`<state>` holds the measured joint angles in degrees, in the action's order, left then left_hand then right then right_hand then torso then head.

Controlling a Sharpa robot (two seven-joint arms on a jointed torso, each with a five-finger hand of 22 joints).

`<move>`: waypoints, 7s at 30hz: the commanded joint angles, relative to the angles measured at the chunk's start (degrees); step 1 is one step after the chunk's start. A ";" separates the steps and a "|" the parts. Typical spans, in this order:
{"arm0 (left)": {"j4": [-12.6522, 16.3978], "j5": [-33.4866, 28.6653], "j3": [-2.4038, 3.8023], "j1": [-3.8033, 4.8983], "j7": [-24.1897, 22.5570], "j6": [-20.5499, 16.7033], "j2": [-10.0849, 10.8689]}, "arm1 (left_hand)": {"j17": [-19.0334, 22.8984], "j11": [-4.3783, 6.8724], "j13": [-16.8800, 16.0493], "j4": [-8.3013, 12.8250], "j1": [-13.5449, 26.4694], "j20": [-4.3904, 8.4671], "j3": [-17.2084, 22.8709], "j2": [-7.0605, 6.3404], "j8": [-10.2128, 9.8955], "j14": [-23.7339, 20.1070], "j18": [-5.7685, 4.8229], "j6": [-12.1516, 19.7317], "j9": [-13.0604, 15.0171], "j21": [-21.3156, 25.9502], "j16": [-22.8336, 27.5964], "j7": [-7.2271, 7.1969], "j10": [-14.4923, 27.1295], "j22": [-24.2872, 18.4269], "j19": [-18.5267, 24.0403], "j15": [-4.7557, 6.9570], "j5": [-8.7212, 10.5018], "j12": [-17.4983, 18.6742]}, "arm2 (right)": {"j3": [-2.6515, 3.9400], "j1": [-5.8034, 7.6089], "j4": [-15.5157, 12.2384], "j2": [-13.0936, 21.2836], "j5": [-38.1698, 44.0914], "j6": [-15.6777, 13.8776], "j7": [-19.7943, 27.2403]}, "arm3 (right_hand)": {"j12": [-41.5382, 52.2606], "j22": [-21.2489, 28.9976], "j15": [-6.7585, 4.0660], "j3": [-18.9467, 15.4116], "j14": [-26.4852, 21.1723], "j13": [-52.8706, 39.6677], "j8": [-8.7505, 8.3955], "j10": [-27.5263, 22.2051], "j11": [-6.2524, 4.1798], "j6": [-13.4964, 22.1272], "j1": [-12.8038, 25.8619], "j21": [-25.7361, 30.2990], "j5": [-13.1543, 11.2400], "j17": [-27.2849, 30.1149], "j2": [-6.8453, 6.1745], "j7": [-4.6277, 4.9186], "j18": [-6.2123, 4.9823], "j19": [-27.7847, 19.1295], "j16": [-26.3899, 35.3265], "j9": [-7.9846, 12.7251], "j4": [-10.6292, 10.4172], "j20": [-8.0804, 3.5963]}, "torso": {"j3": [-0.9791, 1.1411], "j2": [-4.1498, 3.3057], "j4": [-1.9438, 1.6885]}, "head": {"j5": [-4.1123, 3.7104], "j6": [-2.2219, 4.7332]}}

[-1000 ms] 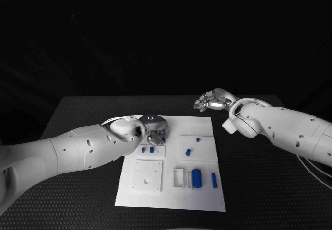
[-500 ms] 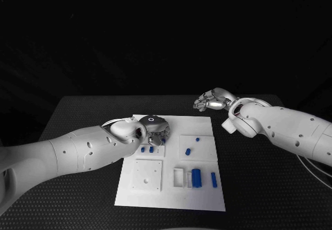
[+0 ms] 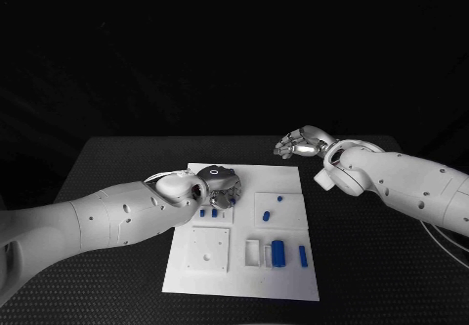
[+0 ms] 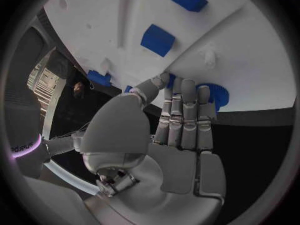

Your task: Assemble the parts on the task board

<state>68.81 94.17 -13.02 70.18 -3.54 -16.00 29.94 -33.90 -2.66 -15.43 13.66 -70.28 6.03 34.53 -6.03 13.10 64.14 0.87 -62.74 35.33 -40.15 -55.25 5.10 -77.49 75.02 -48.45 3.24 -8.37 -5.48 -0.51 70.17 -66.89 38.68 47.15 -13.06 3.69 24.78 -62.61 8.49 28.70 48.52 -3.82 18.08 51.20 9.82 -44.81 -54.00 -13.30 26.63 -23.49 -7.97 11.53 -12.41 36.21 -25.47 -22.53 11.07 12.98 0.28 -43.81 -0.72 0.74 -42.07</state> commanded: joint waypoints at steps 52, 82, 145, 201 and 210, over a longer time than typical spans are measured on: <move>3.69 -7.82 5.31 -0.31 -1.00 5.65 9.79 | -0.48 0.23 -0.05 0.21 0.15 2.82 0.33 0.30 0.49 0.21 -0.29 -0.72 0.08 -0.88 -0.69 0.00 -0.89 1.23 -0.68 0.28 -0.04 0.20 | 0.01 -0.02 -0.02 0.53 -0.03 0.89 0.68 | -0.55 -0.02 0.37 -0.16 0.07 0.01 -0.21 0.47 0.00 0.42 0.25 0.39 0.37 0.20 -0.12 0.55 -0.61 0.00 0.44 0.13 -0.22 0.34 | 0.01 -0.03 0.08 | 0.67 0.73; 3.88 -7.75 5.19 -0.31 -0.37 8.06 9.09 | -0.54 0.17 0.03 0.20 0.16 2.83 0.49 0.46 0.42 -0.10 -0.43 -0.59 0.01 -0.89 -0.61 0.05 -0.89 1.18 -0.39 0.21 0.08 0.46 | 0.01 -0.03 -0.07 0.47 -0.04 0.80 0.67 | -0.80 -0.07 0.36 -0.24 0.10 -0.01 -0.19 0.60 0.00 0.43 0.15 0.50 0.39 0.29 -0.10 0.55 -0.65 0.02 0.49 0.17 -0.23 0.37 | 0.02 -0.01 0.00 | 0.66 0.47; 1.52 -6.26 2.60 -0.58 -0.79 8.74 7.19 | -0.67 0.17 0.05 0.34 0.09 2.87 0.63 0.67 0.47 -0.40 -0.57 -0.62 -0.02 -1.04 -0.59 0.02 -1.14 1.17 -0.16 0.18 0.05 0.70 | 0.00 -0.03 0.01 0.44 -0.07 0.92 0.75 | -1.24 -0.16 0.34 -0.43 0.18 -0.02 -0.16 0.86 -0.01 0.42 0.11 0.70 0.42 0.45 -0.07 0.55 -0.73 0.09 0.56 0.25 -0.35 0.44 | -0.06 0.01 0.00 | 0.22 0.10; 1.67 -9.16 2.64 -0.60 -0.71 6.11 8.34 | -1.43 -0.19 0.09 -0.28 -0.15 2.68 -0.06 -3.31 -4.87 -1.28 -0.65 11.59 -3.67 -1.62 -0.97 -0.18 -0.42 1.08 0.64 -0.12 1.10 1.47 | 0.00 -0.11 0.20 0.37 -0.11 0.90 0.76 | -1.60 -0.24 0.37 -0.54 0.18 -0.02 -0.16 0.99 0.01 0.48 -0.02 0.89 0.40 0.58 -0.11 0.57 -0.79 0.09 0.63 0.34 -0.33 0.49 | -0.05 0.02 0.00 | 0.35 0.31; 1.60 -8.53 2.66 -0.59 -0.06 6.94 8.94 | -1.47 -0.20 0.06 -0.07 -0.79 2.65 -0.01 -3.83 -5.33 -1.31 -0.61 13.33 -4.02 -1.64 -0.98 -0.73 -0.34 1.09 0.73 -0.13 1.16 1.43 | 0.00 -0.13 0.21 0.42 -0.11 0.90 0.78 | -1.65 -0.25 0.37 -0.55 0.18 -0.02 -0.16 1.01 0.01 0.49 -0.04 0.91 0.40 0.60 -0.11 0.58 -0.80 0.09 0.64 0.35 -0.33 0.50 | -0.03 -0.01 0.03 | 0.38 0.29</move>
<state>70.37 85.30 -10.31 69.65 -4.15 -9.73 38.84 -35.29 -2.76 -15.38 13.52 -71.01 6.14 34.56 -9.51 8.15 63.25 0.87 -49.73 31.38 -41.48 -55.91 4.39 -78.00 75.01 -48.10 3.06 -7.49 -3.99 -0.52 70.08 -66.66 39.11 47.06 -12.80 3.83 23.45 -62.80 8.48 28.38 48.52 -3.83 18.08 51.82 10.03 -44.81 -54.00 -12.63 26.85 -22.94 -7.97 11.53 -12.41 36.21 -25.02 -22.23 10.75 12.98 0.25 -43.81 -0.71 1.10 -41.74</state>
